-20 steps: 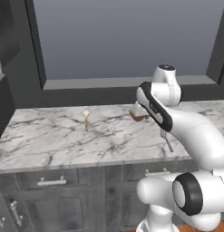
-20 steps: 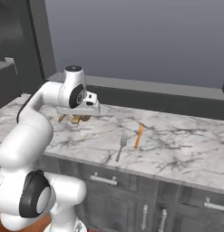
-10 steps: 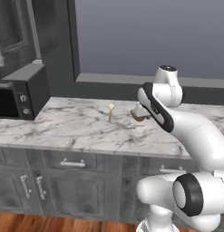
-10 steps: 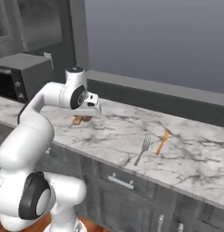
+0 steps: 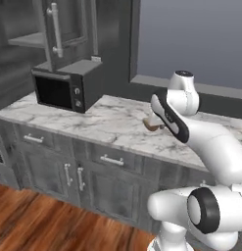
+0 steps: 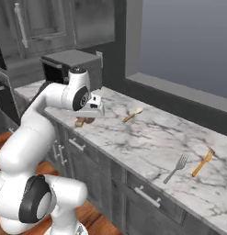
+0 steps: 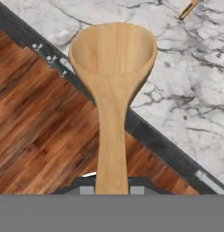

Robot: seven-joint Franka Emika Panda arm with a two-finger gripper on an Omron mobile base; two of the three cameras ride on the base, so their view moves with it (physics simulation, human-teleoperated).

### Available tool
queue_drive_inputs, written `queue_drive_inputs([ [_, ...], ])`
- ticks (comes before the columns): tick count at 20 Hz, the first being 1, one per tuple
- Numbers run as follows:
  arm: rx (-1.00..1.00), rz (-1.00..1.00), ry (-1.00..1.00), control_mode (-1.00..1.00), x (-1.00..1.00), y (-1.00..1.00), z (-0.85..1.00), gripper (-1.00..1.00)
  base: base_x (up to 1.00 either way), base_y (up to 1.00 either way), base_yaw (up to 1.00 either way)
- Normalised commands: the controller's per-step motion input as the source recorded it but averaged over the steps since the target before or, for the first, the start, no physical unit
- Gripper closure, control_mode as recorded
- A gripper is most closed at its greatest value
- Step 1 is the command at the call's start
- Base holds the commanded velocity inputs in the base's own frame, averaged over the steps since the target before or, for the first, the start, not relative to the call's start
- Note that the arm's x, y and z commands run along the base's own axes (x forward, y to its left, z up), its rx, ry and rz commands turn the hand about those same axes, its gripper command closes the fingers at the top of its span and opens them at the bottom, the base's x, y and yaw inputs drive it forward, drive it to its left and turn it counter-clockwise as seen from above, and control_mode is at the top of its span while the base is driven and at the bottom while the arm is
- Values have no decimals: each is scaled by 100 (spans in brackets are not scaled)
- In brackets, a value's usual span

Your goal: Organize the utensils by type. Pick up the wooden spoons from the counter and place them in the open cabinet. Then pick up the metallic utensils from the counter and place them in the open drawer.

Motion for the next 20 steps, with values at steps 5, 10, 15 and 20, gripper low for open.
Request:
queue_drive_inputs([
  [5, 0, 0, 0, 100, 0, 0, 0, 100, -19, -11, 55],
  [10, 0, 0, 0, 100, 0, 0, 0, 100, -44, -1, 65],
  [15, 0, 0, 0, 100, 0, 0, 0, 100, -58, 4, 64],
  [20, 0, 0, 0, 100, 0, 0, 0, 100, -14, 17, 54],
])
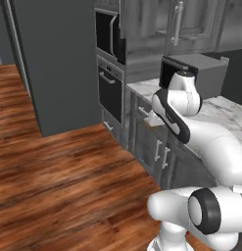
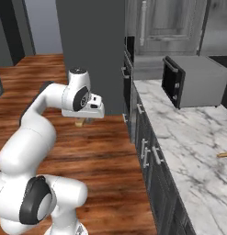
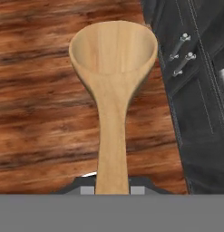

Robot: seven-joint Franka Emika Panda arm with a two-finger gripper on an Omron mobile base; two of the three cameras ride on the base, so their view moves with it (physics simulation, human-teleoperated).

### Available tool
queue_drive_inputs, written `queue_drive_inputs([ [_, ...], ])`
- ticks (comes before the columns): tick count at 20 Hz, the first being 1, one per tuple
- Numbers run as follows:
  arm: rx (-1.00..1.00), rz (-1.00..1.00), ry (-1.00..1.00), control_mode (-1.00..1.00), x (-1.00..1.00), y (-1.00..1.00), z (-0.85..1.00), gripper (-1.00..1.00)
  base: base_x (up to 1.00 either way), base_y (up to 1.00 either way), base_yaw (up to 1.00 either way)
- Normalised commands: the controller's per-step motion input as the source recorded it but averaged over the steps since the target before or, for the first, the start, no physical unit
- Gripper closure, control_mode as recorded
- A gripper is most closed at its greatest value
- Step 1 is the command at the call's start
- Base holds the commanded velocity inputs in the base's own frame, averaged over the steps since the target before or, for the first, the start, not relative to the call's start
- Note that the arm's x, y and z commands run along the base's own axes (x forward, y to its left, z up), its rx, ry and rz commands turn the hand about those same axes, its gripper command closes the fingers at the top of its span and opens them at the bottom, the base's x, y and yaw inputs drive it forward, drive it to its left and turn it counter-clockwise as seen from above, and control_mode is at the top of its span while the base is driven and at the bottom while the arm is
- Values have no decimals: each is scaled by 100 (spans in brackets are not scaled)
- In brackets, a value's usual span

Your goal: Organize the utensils by type. Pick up the wooden spoons from the counter and place them in the open cabinet. Then pick up the metallic utensils from the counter and place them in the open drawer.

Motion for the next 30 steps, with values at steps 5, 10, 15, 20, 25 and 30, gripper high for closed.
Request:
queue_drive_inputs([
  [5, 0, 0, 0, 100, 0, 0, 0, 100, 47, 22, 10],
  [10, 0, 0, 0, 100, 0, 0, 0, 100, 65, 26, 0],
  [15, 0, 0, 0, 100, 0, 0, 0, 100, 71, 27, -5],
  [20, 0, 0, 0, 100, 0, 0, 0, 100, 59, 42, -27],
  [25, 0, 0, 0, 100, 0, 0, 0, 100, 43, 54, -55],
  [30, 0, 0, 0, 100, 0, 0, 0, 100, 28, 49, -75],
])
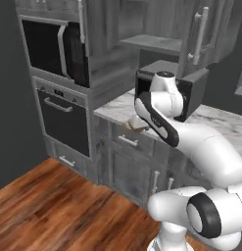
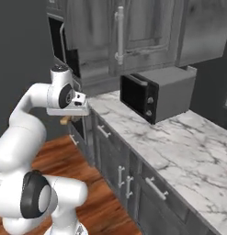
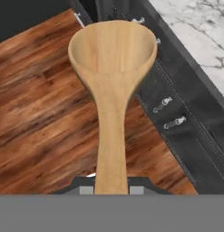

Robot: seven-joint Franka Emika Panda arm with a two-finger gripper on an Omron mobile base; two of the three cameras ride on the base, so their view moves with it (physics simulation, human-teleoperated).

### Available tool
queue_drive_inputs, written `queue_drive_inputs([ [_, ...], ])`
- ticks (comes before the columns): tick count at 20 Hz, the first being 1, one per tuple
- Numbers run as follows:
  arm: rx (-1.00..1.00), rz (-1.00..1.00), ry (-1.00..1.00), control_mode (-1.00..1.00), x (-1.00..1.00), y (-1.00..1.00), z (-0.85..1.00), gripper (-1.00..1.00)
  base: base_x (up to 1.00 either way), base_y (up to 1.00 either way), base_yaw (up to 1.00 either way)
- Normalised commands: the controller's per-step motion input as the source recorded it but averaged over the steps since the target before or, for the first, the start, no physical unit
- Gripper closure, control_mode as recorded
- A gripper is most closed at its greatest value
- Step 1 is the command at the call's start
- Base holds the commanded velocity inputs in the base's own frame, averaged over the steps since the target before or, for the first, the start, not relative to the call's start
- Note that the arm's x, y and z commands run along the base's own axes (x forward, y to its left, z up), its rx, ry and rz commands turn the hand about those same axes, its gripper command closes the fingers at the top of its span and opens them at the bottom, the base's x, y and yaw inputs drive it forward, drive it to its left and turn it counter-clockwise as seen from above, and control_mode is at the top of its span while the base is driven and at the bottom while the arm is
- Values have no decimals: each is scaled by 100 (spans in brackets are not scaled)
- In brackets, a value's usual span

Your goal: Organize the utensils by type. Pick up the wooden spoons from the counter and place them in the open cabinet. Then pick up the metallic utensils from the counter and place them in the open drawer.

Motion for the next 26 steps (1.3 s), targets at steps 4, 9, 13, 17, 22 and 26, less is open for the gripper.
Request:
queue_drive_inputs([
  [4, 0, 0, 0, 100, 0, 0, 0, 100, 24, 79, -47],
  [9, 0, 0, 0, 100, 0, 0, 0, 100, 28, 94, -35],
  [13, 0, 0, 0, 100, 0, 0, 0, 100, 26, 77, -53],
  [17, 0, 0, 0, 100, 0, 0, 0, 100, 27, 44, -89],
  [22, 0, 0, 0, 100, 0, 0, 0, 100, 23, 45, -79],
  [26, 0, 0, 0, 100, 0, 0, 0, 100, 28, 77, -34],
])
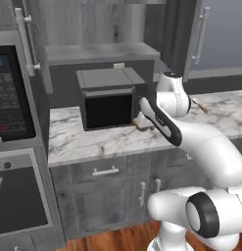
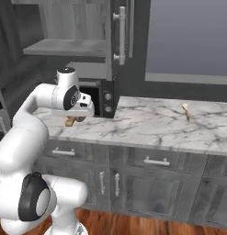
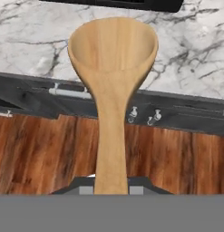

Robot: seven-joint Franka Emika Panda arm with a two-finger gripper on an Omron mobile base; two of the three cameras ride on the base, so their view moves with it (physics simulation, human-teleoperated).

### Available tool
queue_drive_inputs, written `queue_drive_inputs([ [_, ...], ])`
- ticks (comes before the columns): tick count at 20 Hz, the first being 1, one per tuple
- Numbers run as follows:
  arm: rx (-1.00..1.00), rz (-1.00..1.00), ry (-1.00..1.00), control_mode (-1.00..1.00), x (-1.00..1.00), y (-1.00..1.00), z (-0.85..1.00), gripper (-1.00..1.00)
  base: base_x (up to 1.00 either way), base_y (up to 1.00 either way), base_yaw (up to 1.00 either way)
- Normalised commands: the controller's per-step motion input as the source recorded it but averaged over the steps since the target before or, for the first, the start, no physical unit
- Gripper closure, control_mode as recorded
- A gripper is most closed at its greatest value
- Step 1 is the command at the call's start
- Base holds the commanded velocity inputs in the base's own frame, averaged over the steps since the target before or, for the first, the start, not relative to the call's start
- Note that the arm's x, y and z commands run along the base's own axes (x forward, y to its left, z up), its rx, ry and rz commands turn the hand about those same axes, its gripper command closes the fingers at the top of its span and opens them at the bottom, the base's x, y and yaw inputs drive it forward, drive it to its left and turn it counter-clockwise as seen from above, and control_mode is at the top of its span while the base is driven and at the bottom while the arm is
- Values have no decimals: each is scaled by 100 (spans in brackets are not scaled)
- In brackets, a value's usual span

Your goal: Organize the utensils by type. Pick up the wooden spoons from the counter and place them in the open cabinet. Then pick up the metallic utensils from the counter and place them in the open drawer.

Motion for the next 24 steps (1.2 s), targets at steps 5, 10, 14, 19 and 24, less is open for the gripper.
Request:
queue_drive_inputs([
  [5, 0, 0, 0, 100, 0, 0, 0, 100, 17, 78, -21],
  [10, 0, 0, 0, 100, 0, 0, 0, 100, 41, 19, -7],
  [14, 0, 0, 0, 100, 0, 0, 0, 100, 40, 0, 0],
  [19, 0, 0, 0, 100, 0, 0, 0, 100, 42, 6, 4],
  [24, 0, 0, 0, 100, 0, 0, 0, 100, 50, 0, 1],
])
